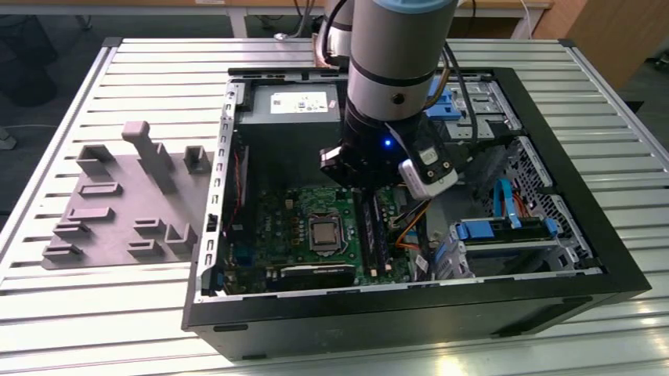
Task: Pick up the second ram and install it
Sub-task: 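Insert the second ram into the second slot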
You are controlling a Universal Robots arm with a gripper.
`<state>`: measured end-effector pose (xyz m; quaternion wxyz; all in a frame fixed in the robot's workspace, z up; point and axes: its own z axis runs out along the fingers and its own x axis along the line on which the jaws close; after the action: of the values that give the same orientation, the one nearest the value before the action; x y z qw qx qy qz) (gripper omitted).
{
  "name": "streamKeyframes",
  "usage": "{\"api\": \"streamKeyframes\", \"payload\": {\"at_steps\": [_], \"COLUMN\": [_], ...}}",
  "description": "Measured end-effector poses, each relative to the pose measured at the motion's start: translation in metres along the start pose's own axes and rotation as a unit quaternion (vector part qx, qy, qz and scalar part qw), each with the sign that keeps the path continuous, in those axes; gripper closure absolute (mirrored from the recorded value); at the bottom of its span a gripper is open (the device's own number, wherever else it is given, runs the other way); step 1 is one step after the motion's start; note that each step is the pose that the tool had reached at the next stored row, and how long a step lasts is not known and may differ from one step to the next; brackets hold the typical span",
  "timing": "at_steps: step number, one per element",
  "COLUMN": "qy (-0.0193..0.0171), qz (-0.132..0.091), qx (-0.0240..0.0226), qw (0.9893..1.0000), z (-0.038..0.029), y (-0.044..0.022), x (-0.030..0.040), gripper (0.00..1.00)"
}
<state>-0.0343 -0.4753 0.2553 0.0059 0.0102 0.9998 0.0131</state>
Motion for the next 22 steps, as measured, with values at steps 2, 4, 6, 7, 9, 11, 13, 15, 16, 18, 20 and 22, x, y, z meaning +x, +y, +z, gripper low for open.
{"api": "streamKeyframes", "payload": {"at_steps": [2, 4, 6, 7, 9, 11, 13, 15, 16, 18, 20, 22], "qy": [0.0000, 0.0000, -0.0001, -0.0001, 0.0000, 0.0000, 0.0000, 0.0000, 0.0000, 0.0000, 0.0000, 0.0000], "qz": [0.000, 0.000, 0.000, 0.000, 0.000, 0.000, 0.000, 0.000, 0.000, 0.000, 0.000, 0.000], "qx": [0.0000, -0.0001, -0.0002, -0.0002, -0.0001, -0.0001, 0.0000, 0.0001, -0.0001, -0.0001, -0.0001, -0.0002], "qw": [1.0000, 1.0000, 1.0000, 1.0000, 1.0000, 1.0000, 1.0000, 1.0000, 1.0000, 1.0000, 1.0000, 1.0000], "z": [0.0001, 0.0002, 0.0006, 0.0011, 0.0023, 0.0045, 0.0054, 0.0054, 0.0058, 0.0060, 0.0061, 0.0062], "y": [0.0000, 0.0000, 0.0000, 0.0000, 0.0000, -0.0001, -0.0001, -0.0002, -0.0001, -0.0002, -0.0002, -0.0001], "x": [0.0000, 0.0000, 0.0000, 0.0000, 0.0000, 0.0000, 0.0000, 0.0001, 0.0000, 0.0000, -0.0005, -0.0019], "gripper": [0.86, 0.86, 0.86, 0.86, 0.86, 0.86, 0.86, 0.86, 0.86, 0.86, 0.86, 0.86]}}
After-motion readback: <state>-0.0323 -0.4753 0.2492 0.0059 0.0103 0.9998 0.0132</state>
